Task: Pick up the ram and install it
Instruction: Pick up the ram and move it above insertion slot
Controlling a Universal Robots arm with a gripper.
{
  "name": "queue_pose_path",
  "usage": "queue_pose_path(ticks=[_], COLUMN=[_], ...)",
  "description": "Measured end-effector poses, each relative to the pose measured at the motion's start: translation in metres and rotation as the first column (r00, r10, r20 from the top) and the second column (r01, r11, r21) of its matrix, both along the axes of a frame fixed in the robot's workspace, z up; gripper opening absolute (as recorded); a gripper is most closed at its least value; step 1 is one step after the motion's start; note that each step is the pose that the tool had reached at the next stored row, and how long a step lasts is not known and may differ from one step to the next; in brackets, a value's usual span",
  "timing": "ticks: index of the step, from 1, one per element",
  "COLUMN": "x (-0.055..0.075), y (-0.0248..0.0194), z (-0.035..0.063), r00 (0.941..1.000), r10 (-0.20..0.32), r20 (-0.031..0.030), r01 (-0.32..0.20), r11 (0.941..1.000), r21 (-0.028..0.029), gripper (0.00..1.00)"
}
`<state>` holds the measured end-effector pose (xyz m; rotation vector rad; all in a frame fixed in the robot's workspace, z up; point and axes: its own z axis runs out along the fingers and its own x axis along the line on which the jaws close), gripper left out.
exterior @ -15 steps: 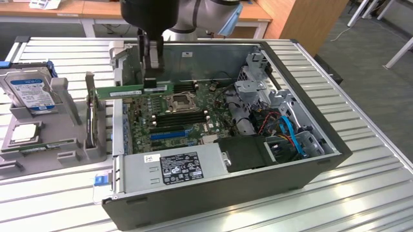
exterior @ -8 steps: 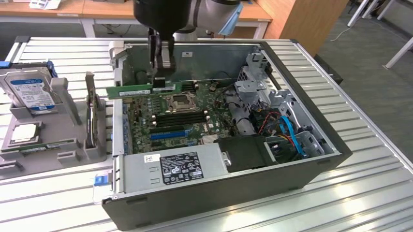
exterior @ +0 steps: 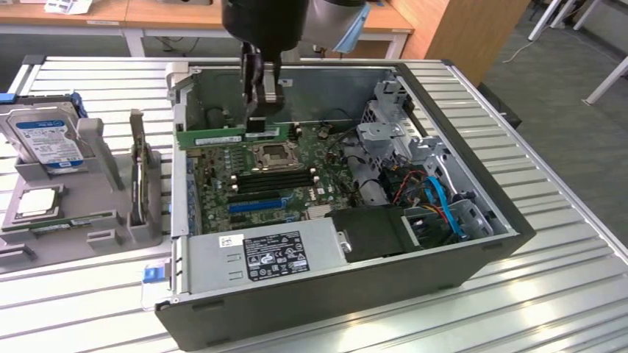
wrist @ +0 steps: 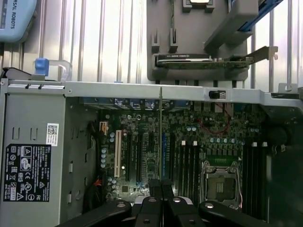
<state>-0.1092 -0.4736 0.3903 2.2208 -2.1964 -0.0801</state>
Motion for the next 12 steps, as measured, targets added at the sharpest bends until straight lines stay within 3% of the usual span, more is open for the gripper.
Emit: queue_pose_path(ticks=[12], x=[0.022], y=[0.0], z=[0.0], r00=[1.0], r10=[0.0], r20=[-0.0002], r01=[0.0], r11=[1.0], r21=[0.0], gripper=[0.11])
